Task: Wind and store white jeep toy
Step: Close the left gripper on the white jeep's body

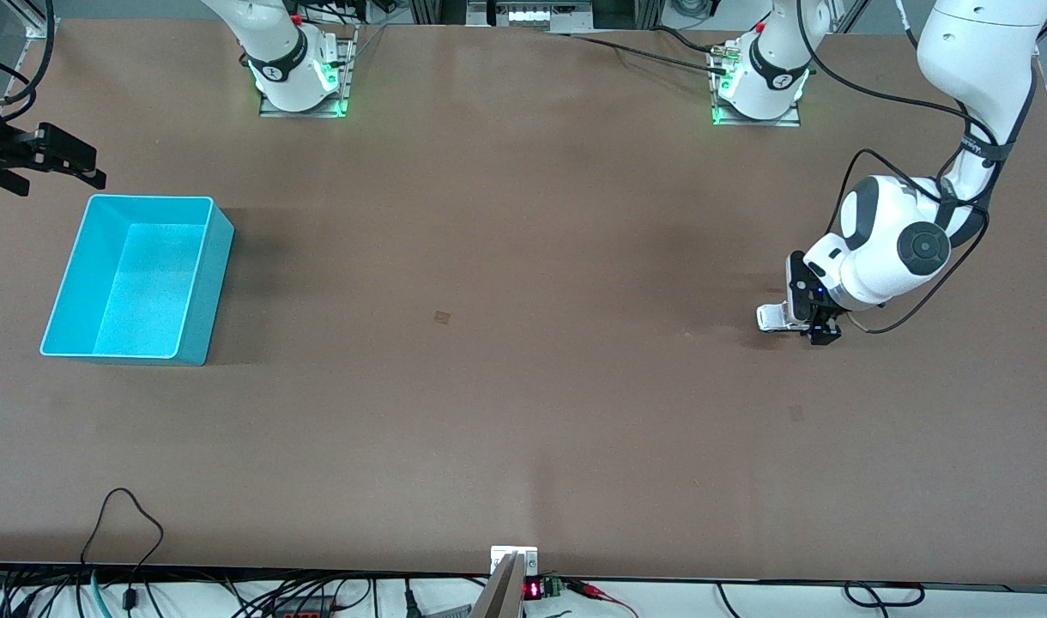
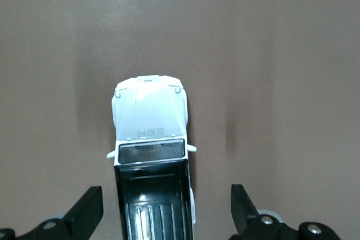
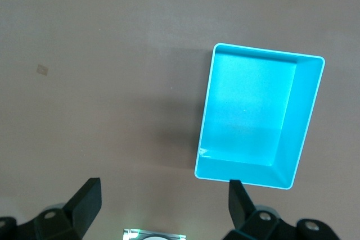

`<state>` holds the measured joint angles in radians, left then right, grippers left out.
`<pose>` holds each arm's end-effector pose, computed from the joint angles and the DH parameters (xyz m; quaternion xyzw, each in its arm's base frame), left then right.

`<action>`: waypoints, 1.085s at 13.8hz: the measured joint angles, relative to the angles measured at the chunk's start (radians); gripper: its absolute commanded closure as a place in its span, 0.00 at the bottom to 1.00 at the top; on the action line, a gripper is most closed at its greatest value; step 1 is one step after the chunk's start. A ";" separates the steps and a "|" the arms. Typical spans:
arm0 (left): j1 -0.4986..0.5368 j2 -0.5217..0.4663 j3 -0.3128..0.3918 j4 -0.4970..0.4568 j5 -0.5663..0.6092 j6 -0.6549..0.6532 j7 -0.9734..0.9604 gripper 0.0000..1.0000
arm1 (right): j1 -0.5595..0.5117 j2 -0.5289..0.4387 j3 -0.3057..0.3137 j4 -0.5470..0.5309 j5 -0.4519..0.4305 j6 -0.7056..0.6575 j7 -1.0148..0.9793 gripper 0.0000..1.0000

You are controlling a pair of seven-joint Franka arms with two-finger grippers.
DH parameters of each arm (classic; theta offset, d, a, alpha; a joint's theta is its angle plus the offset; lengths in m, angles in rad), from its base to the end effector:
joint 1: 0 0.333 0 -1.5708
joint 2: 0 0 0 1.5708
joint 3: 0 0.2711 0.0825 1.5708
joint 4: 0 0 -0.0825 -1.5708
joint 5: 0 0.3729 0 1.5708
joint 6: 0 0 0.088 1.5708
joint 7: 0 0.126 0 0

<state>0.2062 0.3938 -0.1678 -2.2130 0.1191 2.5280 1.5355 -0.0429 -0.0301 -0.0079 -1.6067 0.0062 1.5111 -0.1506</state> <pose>0.5199 0.0144 0.1434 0.7010 -0.7123 -0.0250 0.0248 0.5266 -0.0260 0.5553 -0.9982 -0.0499 0.0323 0.0065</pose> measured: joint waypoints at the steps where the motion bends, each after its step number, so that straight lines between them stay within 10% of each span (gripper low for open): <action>1: 0.002 0.000 0.000 -0.001 0.000 0.001 0.001 0.01 | 0.000 0.000 0.000 0.000 0.000 0.000 0.000 0.00; 7: 0.003 0.006 -0.001 -0.007 0.000 0.005 0.002 0.25 | 0.000 0.000 0.000 0.000 0.000 0.000 0.000 0.00; 15: 0.003 0.007 -0.002 -0.007 0.000 0.011 0.002 0.84 | 0.000 0.000 0.000 0.000 0.000 0.000 0.000 0.00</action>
<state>0.2091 0.4005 -0.1694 -2.2203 0.1192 2.5387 1.5380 -0.0429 -0.0299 -0.0079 -1.6068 0.0062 1.5111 -0.1506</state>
